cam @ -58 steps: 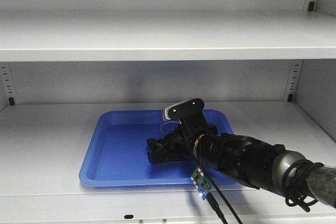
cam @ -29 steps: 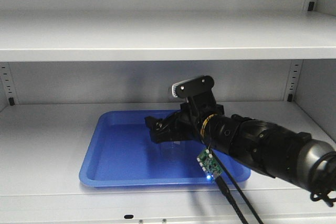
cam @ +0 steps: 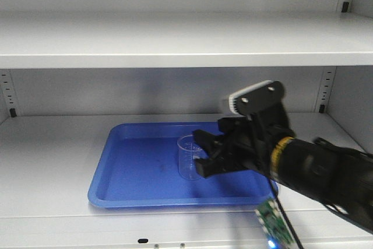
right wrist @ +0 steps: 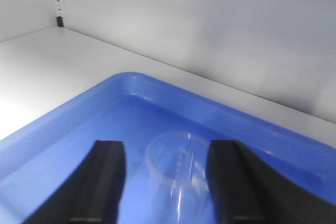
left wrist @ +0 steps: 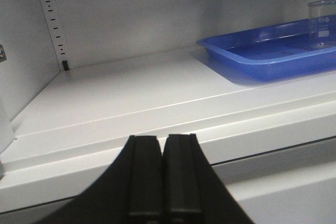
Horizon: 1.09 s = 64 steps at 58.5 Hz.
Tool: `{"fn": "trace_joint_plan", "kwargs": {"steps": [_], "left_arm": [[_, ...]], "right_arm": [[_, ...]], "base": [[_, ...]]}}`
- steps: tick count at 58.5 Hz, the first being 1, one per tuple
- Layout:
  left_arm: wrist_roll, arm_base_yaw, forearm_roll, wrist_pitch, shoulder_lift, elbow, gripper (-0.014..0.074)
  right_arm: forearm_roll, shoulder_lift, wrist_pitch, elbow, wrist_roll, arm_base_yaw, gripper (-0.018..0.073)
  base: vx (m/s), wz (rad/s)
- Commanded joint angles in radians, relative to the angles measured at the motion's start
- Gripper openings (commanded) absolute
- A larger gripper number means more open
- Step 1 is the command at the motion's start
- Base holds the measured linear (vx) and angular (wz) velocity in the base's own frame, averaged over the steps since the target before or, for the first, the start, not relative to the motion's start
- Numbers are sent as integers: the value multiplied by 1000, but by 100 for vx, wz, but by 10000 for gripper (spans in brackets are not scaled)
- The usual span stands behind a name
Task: Pick beaker and place in left cabinet
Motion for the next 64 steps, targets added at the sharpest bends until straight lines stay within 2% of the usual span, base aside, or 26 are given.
{"fn": "trace_joint_plan", "kwargs": {"steps": [1,12,22,50,55,58,62,64], "left_arm": [[-3,-1,-3,-75,-19,16,1],[-3,-1,-3,-75,-19,16,1],[-3,-1,-3,-75,-19,16,1],[-3,-1,-3,-75,-19,16,1],[-3,-1,-3,-75,-19,16,1],[-3,-1,-3,-75,-19,16,1],[-3,-1,-3,-75,-19,16,1],[-3,-1,-3,-75,-19,16,1]], "right_arm": [[2,-134,-49,43,2,-2,314],[2,-310,-26,180,2,-2,180],[2,-398,-23,241,2,-2,102],[10,-419,-11,258,1,-4,77],[114,-431,42,258,1,-4,77],[249,-444,101,258,-15,-5,76],[431,-470,185,258,-121,-30,46],[524,-494,213,267,-214,-57,13]], "base": [[0,0],[0,0],[0,0],[0,0],[0,0],[0,0],[0,0],[0,0]]}}
